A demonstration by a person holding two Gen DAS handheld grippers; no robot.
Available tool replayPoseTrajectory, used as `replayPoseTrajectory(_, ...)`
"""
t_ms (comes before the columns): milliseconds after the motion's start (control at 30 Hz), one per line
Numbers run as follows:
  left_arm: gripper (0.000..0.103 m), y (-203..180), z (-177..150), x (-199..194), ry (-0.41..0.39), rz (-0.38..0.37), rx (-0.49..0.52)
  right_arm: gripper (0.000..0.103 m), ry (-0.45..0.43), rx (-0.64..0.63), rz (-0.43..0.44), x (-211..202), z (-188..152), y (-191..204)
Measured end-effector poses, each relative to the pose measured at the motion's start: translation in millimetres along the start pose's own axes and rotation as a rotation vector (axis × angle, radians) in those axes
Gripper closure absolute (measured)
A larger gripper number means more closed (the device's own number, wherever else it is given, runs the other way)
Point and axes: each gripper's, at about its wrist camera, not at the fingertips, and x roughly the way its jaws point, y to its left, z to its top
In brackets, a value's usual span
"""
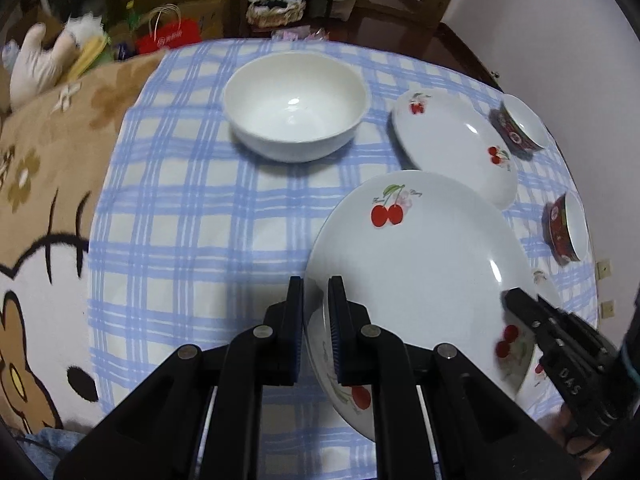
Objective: Organize plates and bowls
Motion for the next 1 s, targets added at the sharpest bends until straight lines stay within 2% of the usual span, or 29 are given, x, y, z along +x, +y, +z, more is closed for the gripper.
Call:
replayPoseTrajectory(200,0.091,-19,-4,-5,-0.009,-0.092,-0.019,0.088,-0.034,0.018,-0.029,-27,1,-21)
replayPoseTrajectory(467,0.091,-50,-14,-19,-0.04,-0.188,0.026,0.088,-0.068,0.019,-0.079,-62,-2,-44)
replayPoseTrajectory(733,0.091,-69,-21,-28,-0.065,-0.237,0.063,0.088,-0.08,0.029,-0.097,-80,-13,-62)
replayPoseTrajectory(1000,0.091,-81,-27,-26,-0.066,-0.255,0.095,0.088,-0.074,0.059,-0.098,-83,-26,-77)
